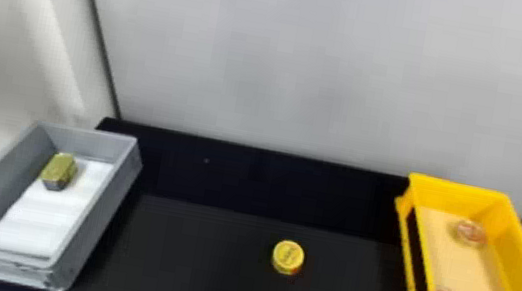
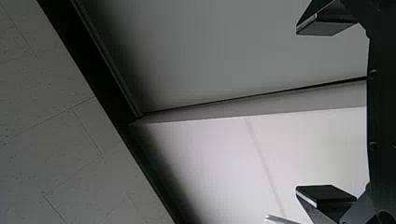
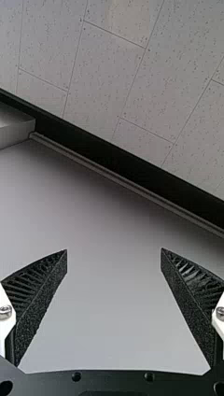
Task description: Pick up the round yellow can and place it in the yellow rectangular box
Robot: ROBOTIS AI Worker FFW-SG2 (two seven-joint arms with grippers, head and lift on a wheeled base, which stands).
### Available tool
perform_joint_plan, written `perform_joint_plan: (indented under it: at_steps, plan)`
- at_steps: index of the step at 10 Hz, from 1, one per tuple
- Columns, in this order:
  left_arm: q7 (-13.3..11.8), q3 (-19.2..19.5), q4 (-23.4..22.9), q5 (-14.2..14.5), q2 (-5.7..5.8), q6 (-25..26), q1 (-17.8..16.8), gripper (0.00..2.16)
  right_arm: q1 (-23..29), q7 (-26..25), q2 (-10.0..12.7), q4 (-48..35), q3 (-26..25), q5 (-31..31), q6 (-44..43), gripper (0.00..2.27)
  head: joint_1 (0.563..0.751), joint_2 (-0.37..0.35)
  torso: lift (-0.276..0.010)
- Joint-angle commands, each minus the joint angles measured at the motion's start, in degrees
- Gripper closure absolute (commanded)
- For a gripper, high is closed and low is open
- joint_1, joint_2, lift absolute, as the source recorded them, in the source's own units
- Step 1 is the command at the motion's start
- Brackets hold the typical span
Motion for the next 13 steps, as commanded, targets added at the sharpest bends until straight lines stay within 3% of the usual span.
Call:
perform_joint_plan:
  at_steps: [1, 6, 7, 8, 10, 11, 12, 13]
  plan:
    - [0.0, 0.1, 0.0, 0.0, 0.0, 0.0, -0.1, 0.08, -0.1, 0.0, -0.1, 0.0, 0.0, -0.2, 0.2, 0.0, 0.694, 0.054, -0.003]
    - [0.0, 0.0, 0.0, 0.0, 0.0, 0.4, -0.2, 0.08, 0.9, -1.6, 0.3, -0.4, -0.4, -2.5, 4.8, 0.0, 0.694, 0.054, -0.003]
    - [0.0, -0.1, 0.0, 0.0, -0.09, 0.6, -0.1, 0.08, 1.0, -2.6, 1.6, -0.9, -1.1, -5.6, 13.3, 0.02, 0.694, 0.054, -0.003]
    - [0.0, -0.1, 0.0, 0.0, -0.18, 0.6, -0.1, 0.08, 1.3, -2.3, 5.3, -1.6, -3.9, -8.3, 25.0, 0.02, 0.694, 0.054, -0.003]
    - [0.0, -0.4, 0.0, 0.0, -0.27, 1.0, -0.1, 0.08, 1.2, 7.3, 10.7, 1.0, -7.1, -9.0, 45.8, 0.02, 0.694, 0.054, -0.003]
    - [-0.2, -0.5, 0.0, 0.0, -0.18, 1.2, -0.2, 0.08, -0.5, 19.4, 11.7, 6.1, -6.6, -7.5, 56.8, 0.02, 0.694, 0.054, -0.003]
    - [0.0, -0.7, 0.0, 0.0, -0.18, 1.3, -0.3, 0.08, -1.4, 31.3, 11.4, 11.3, -3.7, -5.3, 61.1, 0.02, 0.694, 0.054, -0.003]
    - [0.0, -1.0, 0.1, 0.0, -0.36, 1.3, -0.3, 0.08, 0.8, 33.9, 11.4, 12.3, -1.7, -5.0, 60.2, 0.02, 0.694, 0.054, -0.003]
